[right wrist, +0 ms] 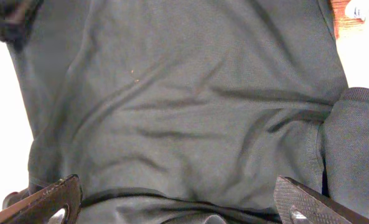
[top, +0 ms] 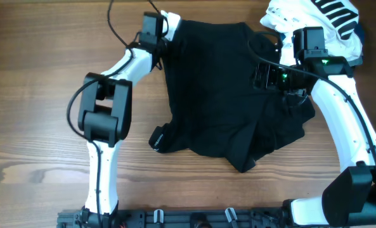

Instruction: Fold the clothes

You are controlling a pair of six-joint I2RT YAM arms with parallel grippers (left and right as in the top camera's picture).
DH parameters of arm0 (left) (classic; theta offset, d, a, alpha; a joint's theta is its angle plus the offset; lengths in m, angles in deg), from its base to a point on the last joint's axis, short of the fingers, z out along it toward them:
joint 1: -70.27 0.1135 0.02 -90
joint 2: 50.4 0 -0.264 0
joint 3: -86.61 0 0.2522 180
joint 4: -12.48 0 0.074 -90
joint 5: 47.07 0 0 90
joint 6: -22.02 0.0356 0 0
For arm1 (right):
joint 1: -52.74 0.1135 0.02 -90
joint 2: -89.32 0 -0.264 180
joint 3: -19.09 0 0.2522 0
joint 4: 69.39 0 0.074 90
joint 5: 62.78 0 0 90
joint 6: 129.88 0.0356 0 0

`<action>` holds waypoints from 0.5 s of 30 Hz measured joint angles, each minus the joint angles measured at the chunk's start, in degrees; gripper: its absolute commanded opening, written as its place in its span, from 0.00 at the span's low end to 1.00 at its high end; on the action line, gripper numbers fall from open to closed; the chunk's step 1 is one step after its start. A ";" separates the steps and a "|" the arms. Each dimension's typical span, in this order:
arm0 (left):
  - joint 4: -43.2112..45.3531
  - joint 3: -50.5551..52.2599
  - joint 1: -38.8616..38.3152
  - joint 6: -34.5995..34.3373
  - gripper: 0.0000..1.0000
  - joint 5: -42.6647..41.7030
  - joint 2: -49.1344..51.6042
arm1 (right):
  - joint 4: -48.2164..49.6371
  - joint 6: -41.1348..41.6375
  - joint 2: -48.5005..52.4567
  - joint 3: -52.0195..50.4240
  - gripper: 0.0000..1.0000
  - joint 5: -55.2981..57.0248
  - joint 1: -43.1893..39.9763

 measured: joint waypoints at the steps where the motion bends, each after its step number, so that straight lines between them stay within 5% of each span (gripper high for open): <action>1: 0.24 -0.26 -0.31 0.70 0.85 0.20 0.13 | 0.00 0.00 0.00 0.00 0.99 0.02 0.00; 8: -3.72 -1.29 -1.31 3.43 0.88 4.20 0.24 | -0.02 0.00 0.00 0.00 1.00 0.15 0.00; 15: -19.04 -3.72 6.93 -1.33 0.91 6.64 -1.86 | 1.27 0.00 0.00 0.00 1.00 0.13 0.00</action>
